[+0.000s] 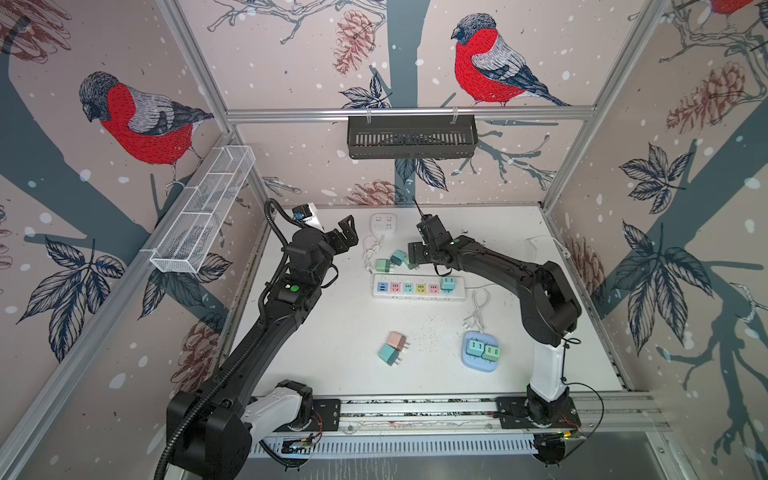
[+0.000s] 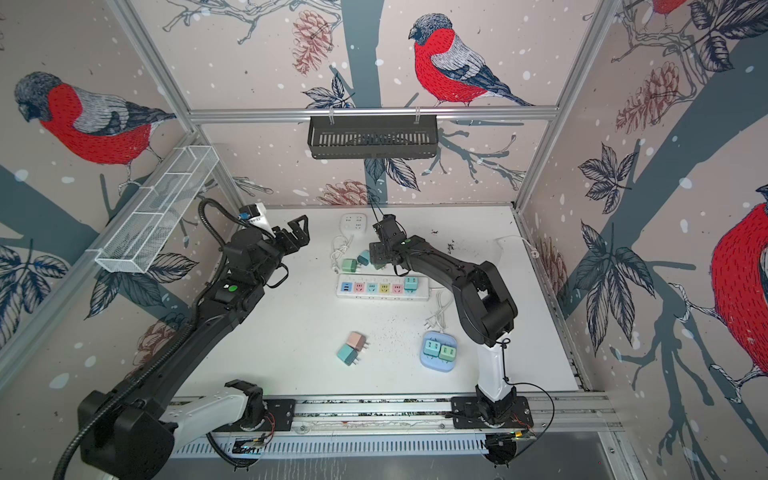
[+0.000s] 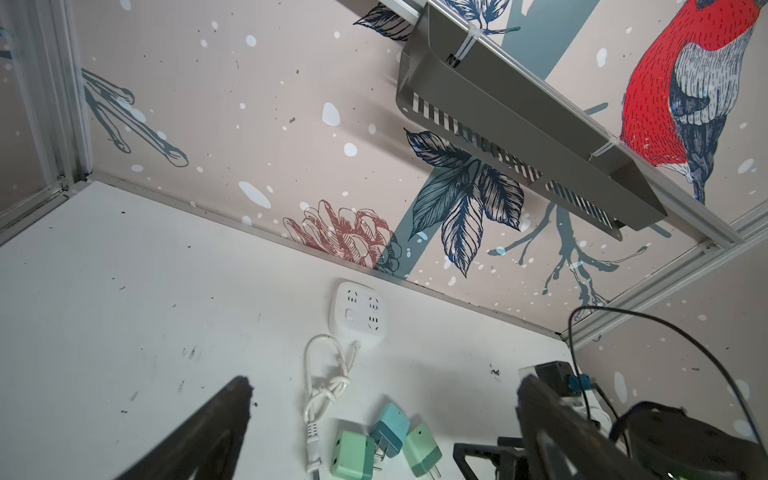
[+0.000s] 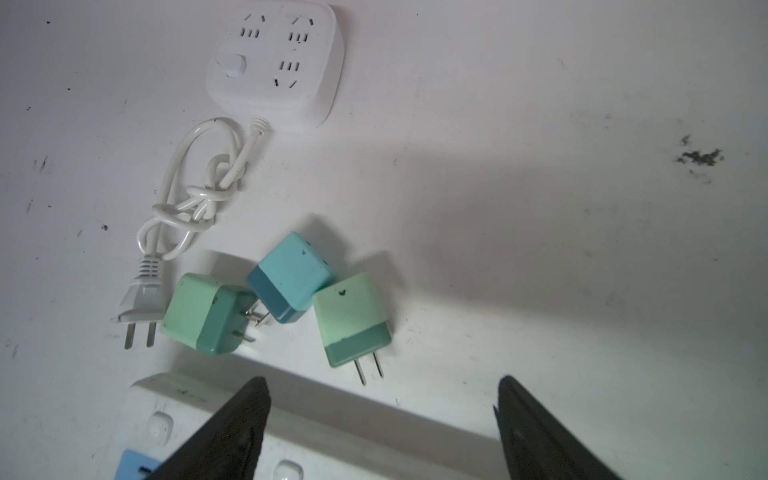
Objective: Insert the plug
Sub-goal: 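Open the left gripper and lift away while the right gripper rises, then lower the right gripper onto the light green adapter and close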
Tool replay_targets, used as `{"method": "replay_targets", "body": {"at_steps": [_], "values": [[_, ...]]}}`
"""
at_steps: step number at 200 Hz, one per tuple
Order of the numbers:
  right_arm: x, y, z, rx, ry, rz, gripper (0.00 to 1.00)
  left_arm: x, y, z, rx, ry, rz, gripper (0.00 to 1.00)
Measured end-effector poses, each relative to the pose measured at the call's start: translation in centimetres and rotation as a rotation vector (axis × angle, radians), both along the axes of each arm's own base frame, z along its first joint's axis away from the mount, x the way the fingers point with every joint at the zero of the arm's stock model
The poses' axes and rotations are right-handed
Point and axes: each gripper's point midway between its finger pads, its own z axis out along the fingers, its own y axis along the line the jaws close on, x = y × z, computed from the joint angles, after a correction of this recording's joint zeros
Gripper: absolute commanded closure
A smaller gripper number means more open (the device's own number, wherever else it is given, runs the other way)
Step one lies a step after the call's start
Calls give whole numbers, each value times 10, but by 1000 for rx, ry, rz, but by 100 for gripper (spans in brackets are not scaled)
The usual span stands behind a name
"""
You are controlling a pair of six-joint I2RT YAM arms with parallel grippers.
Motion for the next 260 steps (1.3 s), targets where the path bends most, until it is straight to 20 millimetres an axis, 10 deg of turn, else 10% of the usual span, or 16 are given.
{"method": "replay_targets", "body": {"at_steps": [111,260], "values": [[11,31,-72,-81,181,110,35,2,-10,-1,-22,5,-50,1],[16,27,-81,-99,170,109,69,-2,-11,2,-22,-11,-66,1]]}}
